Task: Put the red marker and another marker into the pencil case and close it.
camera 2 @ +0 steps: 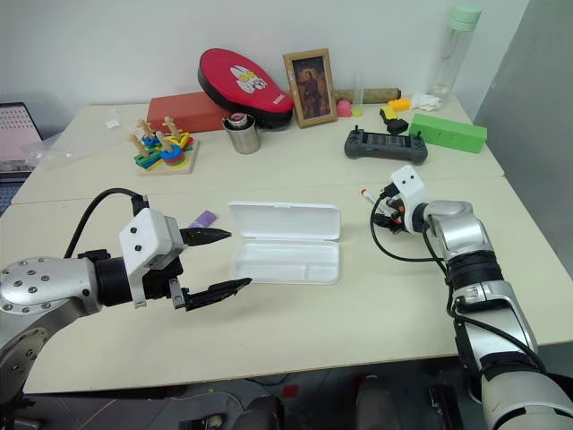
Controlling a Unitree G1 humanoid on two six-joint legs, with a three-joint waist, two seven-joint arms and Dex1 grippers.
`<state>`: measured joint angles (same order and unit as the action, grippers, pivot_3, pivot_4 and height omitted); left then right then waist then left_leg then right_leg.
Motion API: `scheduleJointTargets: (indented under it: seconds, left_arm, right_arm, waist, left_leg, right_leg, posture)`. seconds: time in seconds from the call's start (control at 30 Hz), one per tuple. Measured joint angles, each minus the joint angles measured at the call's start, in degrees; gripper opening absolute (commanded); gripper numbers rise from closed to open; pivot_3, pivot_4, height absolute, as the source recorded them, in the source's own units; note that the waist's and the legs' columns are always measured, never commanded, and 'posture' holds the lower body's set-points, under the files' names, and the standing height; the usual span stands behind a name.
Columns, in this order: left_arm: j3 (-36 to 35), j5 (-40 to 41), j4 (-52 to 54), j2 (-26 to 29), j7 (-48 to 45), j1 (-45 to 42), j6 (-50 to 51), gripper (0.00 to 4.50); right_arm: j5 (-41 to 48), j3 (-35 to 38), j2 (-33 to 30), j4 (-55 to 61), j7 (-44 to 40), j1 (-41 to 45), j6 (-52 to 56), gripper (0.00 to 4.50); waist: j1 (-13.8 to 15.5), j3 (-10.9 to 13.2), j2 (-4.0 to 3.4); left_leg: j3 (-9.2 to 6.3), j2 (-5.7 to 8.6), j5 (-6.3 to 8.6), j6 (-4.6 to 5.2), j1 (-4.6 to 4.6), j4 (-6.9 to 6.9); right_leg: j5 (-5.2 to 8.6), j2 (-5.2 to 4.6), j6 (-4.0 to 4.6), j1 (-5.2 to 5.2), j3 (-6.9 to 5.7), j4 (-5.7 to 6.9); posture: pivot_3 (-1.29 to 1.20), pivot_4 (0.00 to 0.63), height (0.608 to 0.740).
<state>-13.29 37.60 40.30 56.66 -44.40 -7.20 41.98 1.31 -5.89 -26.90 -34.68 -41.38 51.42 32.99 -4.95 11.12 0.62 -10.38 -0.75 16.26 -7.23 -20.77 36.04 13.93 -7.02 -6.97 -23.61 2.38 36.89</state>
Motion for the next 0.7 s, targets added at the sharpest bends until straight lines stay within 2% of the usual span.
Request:
scheduleJointTargets:
  seconds: [0.03,0.27,0.37,0.4,0.43,0.47,0.57,0.7]
  left_arm:
    - [0.0,0.0,0.0,-0.1,0.0,0.0,0.0,4.50]
    - [0.0,-0.2,0.0,-0.4,0.0,0.0,-0.1,4.50]
    - [0.0,-0.2,0.0,-0.5,0.0,0.0,-0.1,4.50]
    - [0.0,-0.2,0.0,-0.5,0.0,0.0,-0.1,4.50]
    - [0.0,-0.3,0.0,-0.5,0.1,0.0,-0.1,4.50]
    - [0.0,-0.3,0.0,-0.5,0.1,0.0,-0.1,4.50]
    - [0.0,-0.3,0.0,-0.6,0.1,0.0,-0.1,4.50]
    - [0.0,-0.3,0.0,-0.6,0.2,0.0,-0.1,4.50]
  right_arm:
    - [0.0,0.0,0.2,-0.5,0.0,0.0,0.0,3.63]
    - [0.3,1.0,1.3,-6.2,0.7,2.0,-0.1,2.50]
    - [0.3,1.8,1.5,-8.1,1.0,2.9,-0.2,1.72]
    - [0.3,1.8,1.5,-8.3,0.9,3.0,-0.3,1.60]
    - [0.3,1.8,1.6,-8.4,0.7,3.0,-0.6,1.15]
    - [0.3,1.8,1.6,-8.4,0.6,3.0,-0.7,1.14]
    - [0.2,1.8,1.9,-8.3,0.1,3.0,-0.7,0.36]
    - [0.0,1.6,2.0,-8.2,-0.3,3.0,-1.0,0.27]
  waist:
    - [0.0,0.0,0.00]
    - [0.0,0.0,0.01]
    - [0.0,0.0,0.01]
    - [0.0,0.0,0.01]
    - [0.0,0.0,0.01]
    - [-0.1,0.0,0.01]
    - [-0.1,0.0,0.01]
    - [-0.1,0.0,0.01]
  left_leg:
    - [0.00,0.00,0.00,0.00,0.00,0.00]
    - [0.00,0.00,-0.01,0.02,0.07,0.02]
    - [0.00,0.00,-0.03,0.05,0.08,0.02]
    - [0.00,0.00,-0.03,0.05,0.08,0.02]
    - [0.00,0.00,-0.03,0.05,0.08,0.02]
    - [0.00,0.00,-0.03,0.05,0.08,0.02]
    - [0.00,0.00,-0.03,0.05,0.08,0.02]
    - [0.00,0.00,-0.03,0.05,0.08,0.02]
  right_leg:
    - [0.00,0.00,0.00,0.00,0.00,0.00]
    - [-0.01,0.00,0.00,0.04,0.01,0.06]
    - [-0.02,0.00,0.00,0.05,0.01,0.07]
    - [-0.02,0.00,0.01,0.05,0.01,0.07]
    - [-0.02,0.00,0.01,0.05,0.01,0.07]
    - [-0.02,0.00,0.01,0.05,0.01,0.06]
    - [-0.02,0.00,0.01,0.05,0.01,0.06]
    - [-0.02,0.00,0.01,0.05,0.01,0.07]
  posture:
    - [0.00,0.150,0.740]
    - [0.00,0.150,0.740]
    - [0.00,0.150,0.740]
    - [0.00,0.150,0.740]
    - [0.00,0.150,0.740]
    - [0.00,0.150,0.740]
    - [0.00,0.150,0.740]
    - [0.00,0.150,0.740]
